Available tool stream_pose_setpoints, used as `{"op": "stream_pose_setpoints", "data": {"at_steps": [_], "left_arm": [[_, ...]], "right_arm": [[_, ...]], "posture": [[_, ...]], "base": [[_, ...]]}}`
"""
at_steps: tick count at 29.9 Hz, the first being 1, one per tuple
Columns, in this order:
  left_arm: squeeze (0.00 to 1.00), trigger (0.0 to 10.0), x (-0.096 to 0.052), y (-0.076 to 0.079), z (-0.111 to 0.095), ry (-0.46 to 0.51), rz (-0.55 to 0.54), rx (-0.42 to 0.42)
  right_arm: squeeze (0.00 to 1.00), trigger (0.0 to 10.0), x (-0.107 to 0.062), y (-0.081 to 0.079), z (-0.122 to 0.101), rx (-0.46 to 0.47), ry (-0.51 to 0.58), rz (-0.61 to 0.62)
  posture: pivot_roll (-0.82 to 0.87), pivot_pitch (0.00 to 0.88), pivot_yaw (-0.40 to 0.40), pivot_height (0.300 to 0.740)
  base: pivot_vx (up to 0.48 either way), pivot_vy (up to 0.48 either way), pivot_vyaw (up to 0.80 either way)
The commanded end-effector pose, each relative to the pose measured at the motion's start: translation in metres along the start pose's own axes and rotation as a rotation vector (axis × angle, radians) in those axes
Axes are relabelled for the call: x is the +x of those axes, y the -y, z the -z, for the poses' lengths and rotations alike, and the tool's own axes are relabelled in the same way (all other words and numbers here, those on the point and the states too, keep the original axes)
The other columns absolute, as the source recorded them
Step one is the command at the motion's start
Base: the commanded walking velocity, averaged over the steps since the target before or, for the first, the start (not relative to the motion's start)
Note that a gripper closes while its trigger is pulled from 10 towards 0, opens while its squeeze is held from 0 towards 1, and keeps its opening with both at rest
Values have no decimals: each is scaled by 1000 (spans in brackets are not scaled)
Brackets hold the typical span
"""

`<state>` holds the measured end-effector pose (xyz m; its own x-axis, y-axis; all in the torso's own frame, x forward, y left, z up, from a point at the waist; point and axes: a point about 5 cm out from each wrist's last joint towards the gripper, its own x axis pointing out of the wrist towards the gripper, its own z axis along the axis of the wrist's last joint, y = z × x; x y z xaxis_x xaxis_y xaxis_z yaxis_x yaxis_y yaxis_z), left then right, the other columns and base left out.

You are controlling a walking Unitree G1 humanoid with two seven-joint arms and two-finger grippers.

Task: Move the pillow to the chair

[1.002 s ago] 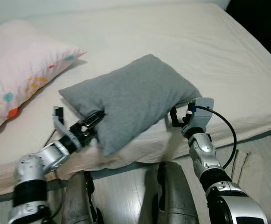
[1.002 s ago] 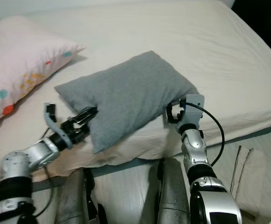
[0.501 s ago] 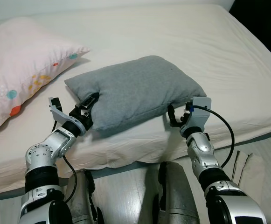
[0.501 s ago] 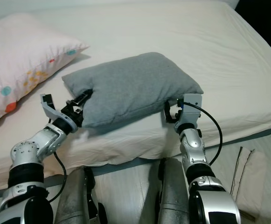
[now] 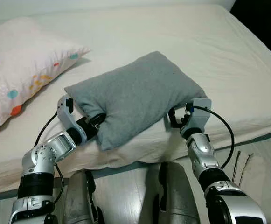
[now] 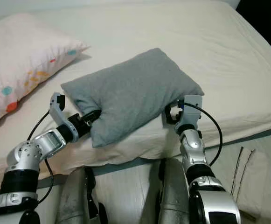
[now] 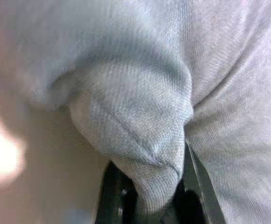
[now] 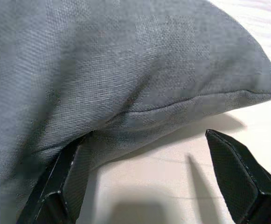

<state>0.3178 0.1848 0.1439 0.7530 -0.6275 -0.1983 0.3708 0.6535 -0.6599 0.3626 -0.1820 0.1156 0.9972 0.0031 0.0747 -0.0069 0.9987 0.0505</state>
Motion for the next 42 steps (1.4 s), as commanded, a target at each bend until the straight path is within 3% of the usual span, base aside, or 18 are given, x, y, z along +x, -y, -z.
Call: {"op": "stream_pose_setpoints", "data": {"at_steps": [1,4,6,7,8,11,12,22,25,29,30,31,32,33,36,41,42], "left_arm": [[0,0,-13,-7,13,-141,6,30],[0,0,-25,-13,5,-168,-3,80],[0,0,-49,-26,-19,-175,-50,163],[0,0,-49,-26,-19,-175,-50,163],[0,0,-61,-31,-29,-192,-61,216],[0,0,-61,-31,-29,-192,-61,216],[0,0,-78,-39,-41,-253,-83,303],[0,0,-90,-53,-45,-313,-151,371],[0,0,-101,-70,-43,-419,-270,493],[0,0,-101,-74,-42,-445,-304,534],[0,0,-99,-76,-40,-452,-321,571],[0,0,-99,-76,-40,-452,-321,571],[0,0,-93,-75,-37,-442,-323,590],[0,0,-93,-75,-37,-442,-323,590],[0,0,-76,-74,-26,-409,-306,615],[0,0,-72,-73,-23,-401,-302,622],[0,0,-69,-73,-21,-394,-295,634]], "right_arm": [[0,10000,-1,4,-2,42,28,26],[0,10000,-1,5,-5,59,54,37],[0,10000,1,11,-12,72,95,77],[0,10000,1,11,-12,72,95,77],[0,10000,1,16,-15,79,110,108],[0,10000,1,16,-15,79,110,108],[0,10000,-1,27,-18,71,133,181],[0,10000,-3,40,-22,41,148,263],[0,10000,-3,52,-24,39,132,315],[0,10000,-1,53,-19,80,82,301],[0,10000,2,48,-12,155,21,235],[0,10000,2,48,-12,155,21,235],[0,10000,4,36,-4,246,-36,140],[0,10000,4,36,-4,246,-36,140],[0,10000,6,0,5,489,-78,-92],[0,10000,6,-7,6,540,-81,-141],[0,10000,5,-16,9,592,-99,-201]], "posture": [[42,287,-14,557],[45,283,-15,557],[47,280,-14,557],[47,280,-14,557],[52,277,-14,557],[52,277,-14,557],[50,269,-13,557],[44,267,-13,557],[41,261,-25,557],[41,260,-28,557],[44,259,-29,557],[44,259,-29,557],[42,257,-30,557],[42,257,-30,557],[43,257,-31,557],[43,259,-32,557],[42,259,-32,557]], "base": [[0,0,0],[0,0,0],[0,0,0],[0,0,0],[0,0,0],[0,0,0],[0,0,0],[0,0,0],[0,0,0],[0,0,0],[0,0,0],[0,0,0],[0,0,0],[0,0,0],[0,0,0],[0,0,0],[0,0,0]]}}
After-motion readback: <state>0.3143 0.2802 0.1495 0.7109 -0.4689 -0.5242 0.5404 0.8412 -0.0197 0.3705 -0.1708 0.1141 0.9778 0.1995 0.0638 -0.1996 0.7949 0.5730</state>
